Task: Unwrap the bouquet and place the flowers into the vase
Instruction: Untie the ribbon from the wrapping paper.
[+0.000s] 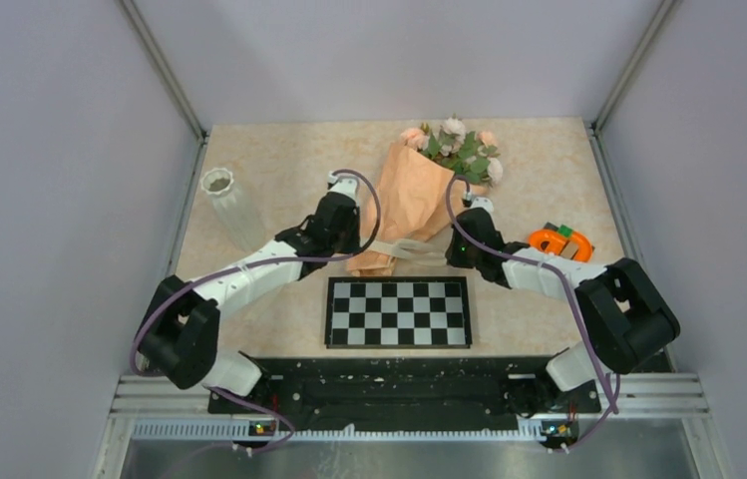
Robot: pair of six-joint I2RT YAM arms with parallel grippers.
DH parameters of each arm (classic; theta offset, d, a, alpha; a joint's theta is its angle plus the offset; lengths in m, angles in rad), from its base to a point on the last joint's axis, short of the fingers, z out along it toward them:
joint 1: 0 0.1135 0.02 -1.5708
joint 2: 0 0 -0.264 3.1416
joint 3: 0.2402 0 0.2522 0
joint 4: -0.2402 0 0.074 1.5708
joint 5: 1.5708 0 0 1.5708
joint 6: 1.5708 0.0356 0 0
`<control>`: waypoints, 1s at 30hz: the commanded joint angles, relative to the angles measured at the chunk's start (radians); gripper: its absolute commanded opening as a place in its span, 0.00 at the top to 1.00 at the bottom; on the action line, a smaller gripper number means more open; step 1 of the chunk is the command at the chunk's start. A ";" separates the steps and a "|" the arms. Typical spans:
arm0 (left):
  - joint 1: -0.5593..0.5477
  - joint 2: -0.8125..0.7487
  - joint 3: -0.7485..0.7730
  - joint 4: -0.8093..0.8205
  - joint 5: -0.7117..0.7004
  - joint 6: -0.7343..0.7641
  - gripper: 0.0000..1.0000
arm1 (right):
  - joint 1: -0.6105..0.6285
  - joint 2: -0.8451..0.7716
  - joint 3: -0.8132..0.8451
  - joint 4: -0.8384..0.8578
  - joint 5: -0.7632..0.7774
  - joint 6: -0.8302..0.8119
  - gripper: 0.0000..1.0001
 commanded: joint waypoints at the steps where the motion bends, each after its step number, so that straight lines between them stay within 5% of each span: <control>1: 0.113 -0.081 -0.048 0.031 0.087 -0.031 0.93 | -0.021 -0.031 0.000 0.001 0.034 0.022 1.00; 6: 0.204 -0.135 -0.091 0.035 0.143 -0.036 0.98 | -0.023 -0.031 -0.003 -0.004 0.045 0.031 1.00; 18: 0.360 -0.226 -0.074 -0.120 0.002 0.000 1.00 | -0.045 -0.050 -0.012 -0.087 0.146 0.094 1.00; 30: 0.542 -0.312 -0.191 -0.162 0.006 -0.078 1.00 | -0.163 -0.121 -0.128 -0.050 0.083 0.172 1.00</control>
